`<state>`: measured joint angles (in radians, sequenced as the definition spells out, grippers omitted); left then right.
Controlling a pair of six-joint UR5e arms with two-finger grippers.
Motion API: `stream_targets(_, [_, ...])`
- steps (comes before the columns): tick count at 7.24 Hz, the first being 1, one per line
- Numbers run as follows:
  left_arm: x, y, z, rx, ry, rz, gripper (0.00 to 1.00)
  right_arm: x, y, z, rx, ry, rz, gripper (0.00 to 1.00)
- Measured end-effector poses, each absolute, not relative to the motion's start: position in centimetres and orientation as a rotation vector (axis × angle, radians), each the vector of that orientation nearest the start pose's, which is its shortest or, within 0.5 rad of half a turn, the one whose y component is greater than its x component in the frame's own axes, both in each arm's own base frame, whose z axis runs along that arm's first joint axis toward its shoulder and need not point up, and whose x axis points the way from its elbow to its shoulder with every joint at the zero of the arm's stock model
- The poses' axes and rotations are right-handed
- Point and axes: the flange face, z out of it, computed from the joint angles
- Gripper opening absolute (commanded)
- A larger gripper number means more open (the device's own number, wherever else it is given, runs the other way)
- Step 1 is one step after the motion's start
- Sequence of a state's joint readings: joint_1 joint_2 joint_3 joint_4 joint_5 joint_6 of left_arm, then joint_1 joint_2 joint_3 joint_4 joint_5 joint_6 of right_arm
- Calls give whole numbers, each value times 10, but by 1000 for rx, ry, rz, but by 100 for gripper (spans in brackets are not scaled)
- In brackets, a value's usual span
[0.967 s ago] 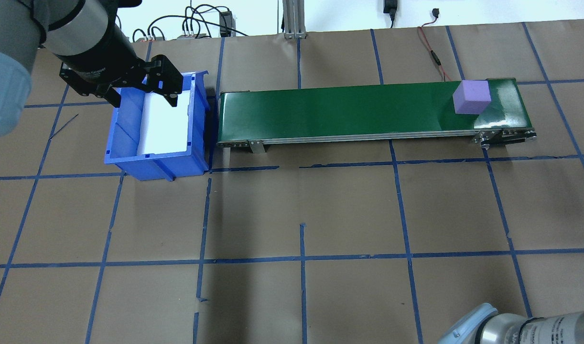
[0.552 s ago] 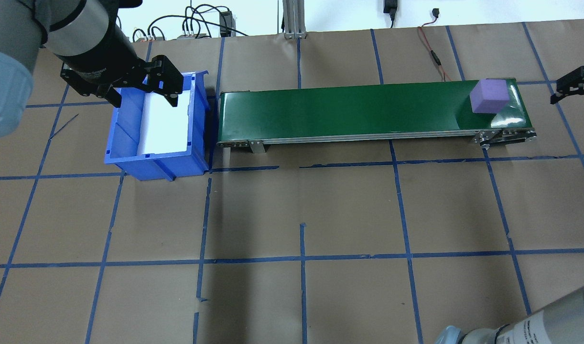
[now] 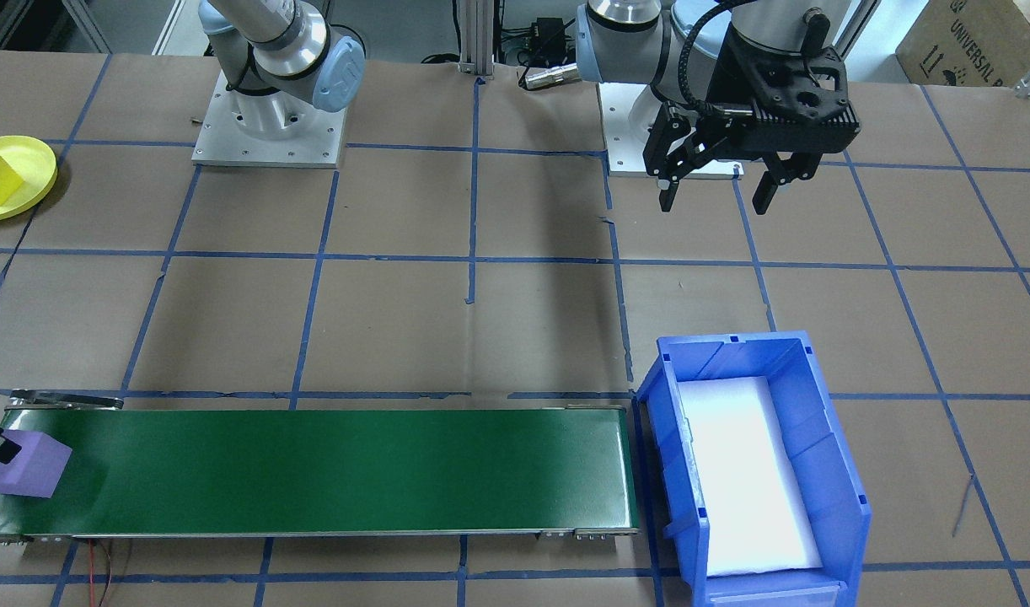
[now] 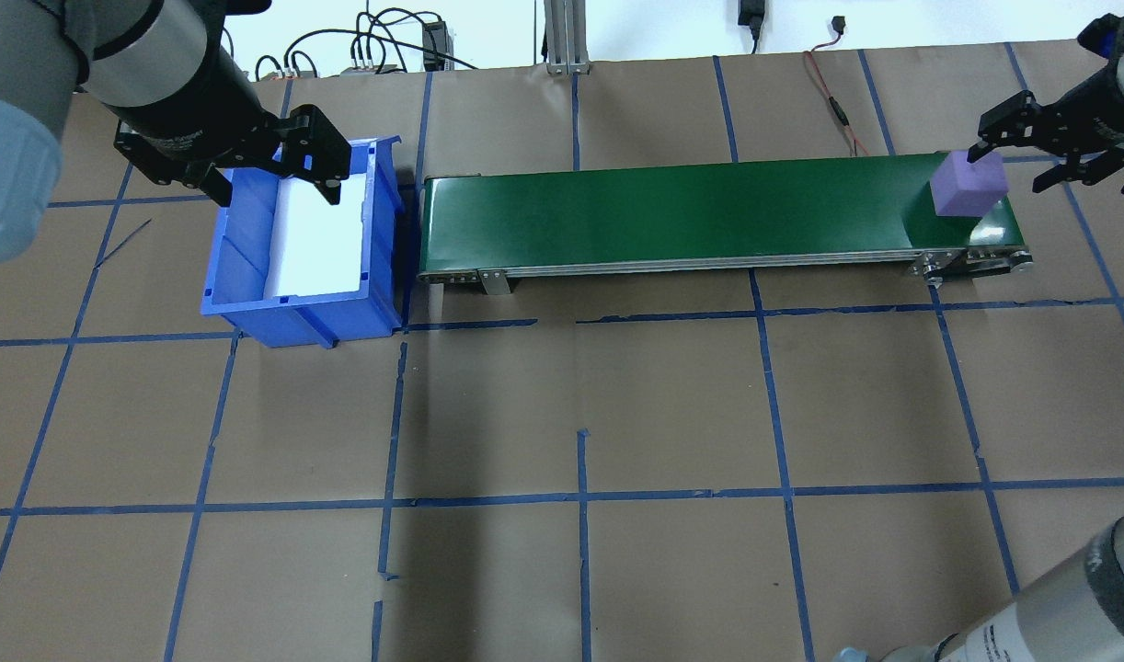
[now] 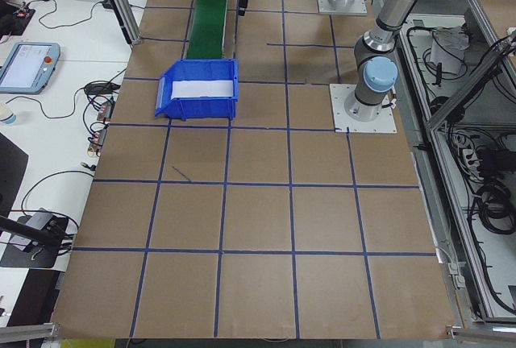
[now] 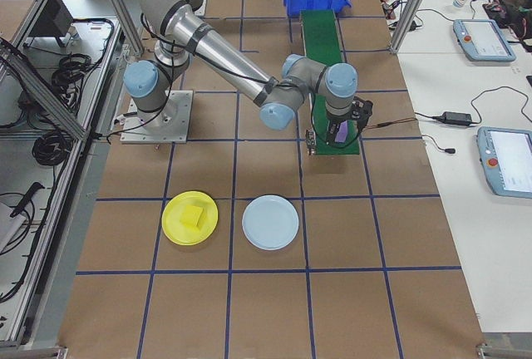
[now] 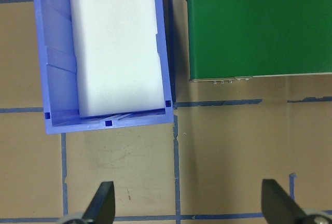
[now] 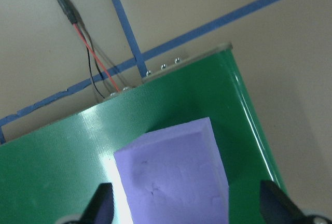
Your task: Move block left to right into plate
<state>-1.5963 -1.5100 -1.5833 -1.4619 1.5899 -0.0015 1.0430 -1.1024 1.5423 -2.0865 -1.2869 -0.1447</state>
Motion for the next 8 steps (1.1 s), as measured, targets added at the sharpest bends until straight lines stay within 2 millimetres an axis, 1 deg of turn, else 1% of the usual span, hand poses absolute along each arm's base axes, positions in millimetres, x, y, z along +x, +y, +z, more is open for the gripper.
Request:
stream_targets(1, [-144, -476, 523, 35, 3115, -246, 100, -193, -654, 267, 529, 2842, -257, 96])
stream_targets(2, [-144, -476, 523, 35, 3114, -247, 100, -195, -658, 257, 527, 2844, -264, 57])
stream_targets(3, [-143, -476, 523, 34, 3114, -247, 100, -196, -659, 253, 524, 2853, -265, 40])
stream_targets(4, [-143, -476, 524, 35, 3113, -248, 100, -197, -658, 252, 521, 2870, -260, 31])
stream_targets(5, [-143, -476, 524, 37, 3113, -247, 100, -198, -657, 253, 520, 2880, -256, 30])
stream_targets(6, [-143, -476, 524, 37, 3113, -246, 100, -198, -653, 258, 511, 2897, -255, 30])
stream_targets(7, [-144, -476, 523, 37, 3113, -245, 100, -199, -645, 265, 469, 2931, -247, 30])
stream_targets(8, [-144, -476, 523, 34, 3113, -243, 100, -208, -632, 271, 390, 2982, -229, 30])
